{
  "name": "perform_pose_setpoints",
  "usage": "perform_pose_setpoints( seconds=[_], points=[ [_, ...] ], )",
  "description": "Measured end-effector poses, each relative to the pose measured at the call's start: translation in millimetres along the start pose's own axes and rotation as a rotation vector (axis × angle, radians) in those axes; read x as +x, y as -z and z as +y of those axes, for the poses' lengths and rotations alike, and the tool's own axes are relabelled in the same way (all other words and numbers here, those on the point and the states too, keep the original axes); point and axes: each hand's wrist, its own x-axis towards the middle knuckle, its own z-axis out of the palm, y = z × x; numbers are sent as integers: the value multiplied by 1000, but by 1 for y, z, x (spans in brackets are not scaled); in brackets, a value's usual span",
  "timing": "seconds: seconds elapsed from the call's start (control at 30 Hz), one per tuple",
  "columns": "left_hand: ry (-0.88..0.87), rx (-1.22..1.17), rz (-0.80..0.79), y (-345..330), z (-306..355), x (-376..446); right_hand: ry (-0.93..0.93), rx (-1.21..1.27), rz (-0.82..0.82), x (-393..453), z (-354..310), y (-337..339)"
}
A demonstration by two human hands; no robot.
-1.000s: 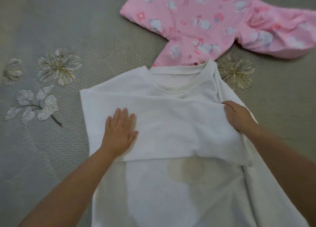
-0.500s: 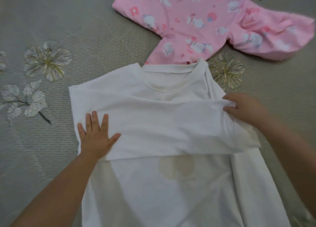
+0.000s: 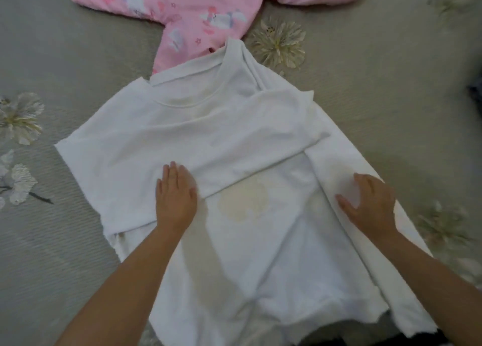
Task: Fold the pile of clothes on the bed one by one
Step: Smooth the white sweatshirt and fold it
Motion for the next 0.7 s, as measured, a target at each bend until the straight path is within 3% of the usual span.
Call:
perform_pose_setpoints(
  seconds=[0.07, 0.2, 0.3, 0.43, 0.7],
  points=[
    [-195, -45, -30, -13, 44, -14, 21, -109, -83, -46, 19, -14],
    [-379, -61, -57, -33, 117, -27, 35, -174, 29, -76, 43, -35],
    [-408, -41, -11, -32, 150, -15, 0, -64, 148, -52, 57, -28],
    [-439, -17, 29, -18, 181, 16, -398, 255, 134, 11, 111, 15],
    [-332, 166, -54, -15, 226, 69, -599, 188, 69, 189, 189, 81]
  ],
)
